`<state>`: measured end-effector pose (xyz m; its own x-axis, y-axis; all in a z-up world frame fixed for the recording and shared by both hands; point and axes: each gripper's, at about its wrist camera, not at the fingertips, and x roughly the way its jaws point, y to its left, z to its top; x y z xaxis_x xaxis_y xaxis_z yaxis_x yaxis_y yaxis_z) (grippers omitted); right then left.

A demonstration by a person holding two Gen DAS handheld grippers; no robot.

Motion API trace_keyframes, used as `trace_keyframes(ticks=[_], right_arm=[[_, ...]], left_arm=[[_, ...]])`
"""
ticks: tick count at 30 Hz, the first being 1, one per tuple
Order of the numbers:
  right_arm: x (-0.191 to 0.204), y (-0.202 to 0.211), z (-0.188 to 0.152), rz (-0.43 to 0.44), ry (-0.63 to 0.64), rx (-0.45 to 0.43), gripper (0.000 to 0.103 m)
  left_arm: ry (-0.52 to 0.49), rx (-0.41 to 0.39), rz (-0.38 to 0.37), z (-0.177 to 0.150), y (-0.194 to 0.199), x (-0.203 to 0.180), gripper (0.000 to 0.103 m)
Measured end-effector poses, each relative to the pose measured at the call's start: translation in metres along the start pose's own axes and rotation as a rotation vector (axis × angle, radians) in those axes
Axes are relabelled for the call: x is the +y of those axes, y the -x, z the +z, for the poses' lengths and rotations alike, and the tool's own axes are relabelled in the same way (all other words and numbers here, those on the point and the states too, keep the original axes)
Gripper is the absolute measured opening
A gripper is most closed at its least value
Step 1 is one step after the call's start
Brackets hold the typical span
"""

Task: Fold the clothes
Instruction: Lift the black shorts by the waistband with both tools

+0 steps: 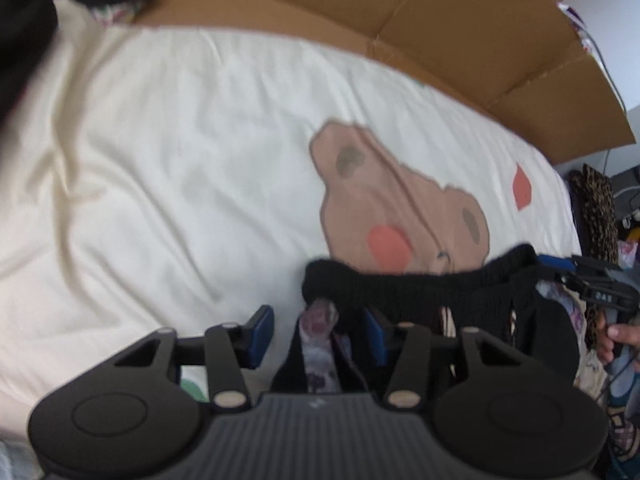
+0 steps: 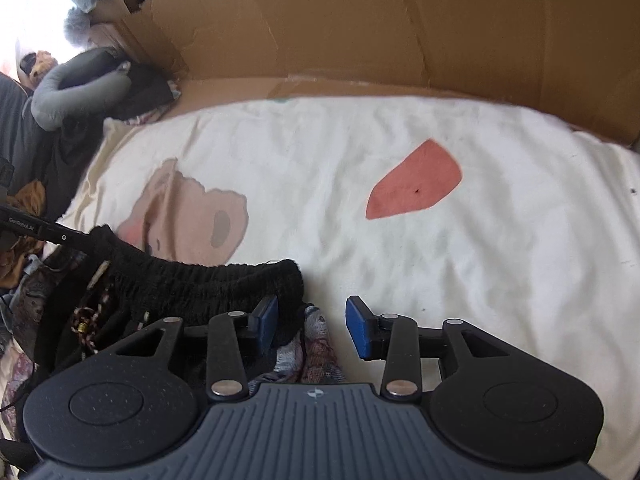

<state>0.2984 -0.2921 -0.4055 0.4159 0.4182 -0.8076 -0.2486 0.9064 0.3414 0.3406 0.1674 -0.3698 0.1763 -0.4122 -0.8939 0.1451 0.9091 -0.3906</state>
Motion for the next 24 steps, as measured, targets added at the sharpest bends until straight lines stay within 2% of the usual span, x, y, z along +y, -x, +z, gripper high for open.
trace_keyframes(ticks=[5,6,7,9,10,11,13,20,24], right_arm=[[0.007,-0.011,-0.003,0.037,0.024,0.053,0.046],[0.009,-0.012,-0.004,0.039,0.032,0.061,0.046],[0.011,-0.013,-0.004,0.041,0.040,0.068,0.046],[0.014,-0.013,-0.004,0.047,0.055,0.080,0.035],[0.017,-0.013,-0.003,0.042,0.076,0.083,0.021],[0.019,-0.010,-0.002,0.032,0.093,0.076,0.014],[0.022,-0.003,-0.001,0.009,0.116,0.056,0.010],[0.036,0.032,0.014,-0.082,0.165,-0.041,0.007],[0.039,0.048,0.028,-0.133,0.179,-0.097,0.007]], left_arm=[[-0.008,0.009,-0.017,-0.003,0.001,0.000,0.038],[-0.009,0.011,-0.021,-0.004,0.001,0.000,0.032],[-0.011,0.013,-0.024,-0.005,0.001,0.000,0.022],[-0.014,0.017,-0.031,-0.006,0.002,0.000,0.015],[-0.015,0.019,-0.034,-0.007,0.002,0.000,0.013],[-0.017,0.021,-0.038,-0.007,0.002,0.000,0.013],[-0.023,0.013,-0.046,-0.008,0.006,-0.001,0.011],[-0.149,-0.070,-0.045,0.006,0.036,-0.030,0.010],[-0.178,-0.119,-0.047,0.022,0.048,-0.039,0.010]])
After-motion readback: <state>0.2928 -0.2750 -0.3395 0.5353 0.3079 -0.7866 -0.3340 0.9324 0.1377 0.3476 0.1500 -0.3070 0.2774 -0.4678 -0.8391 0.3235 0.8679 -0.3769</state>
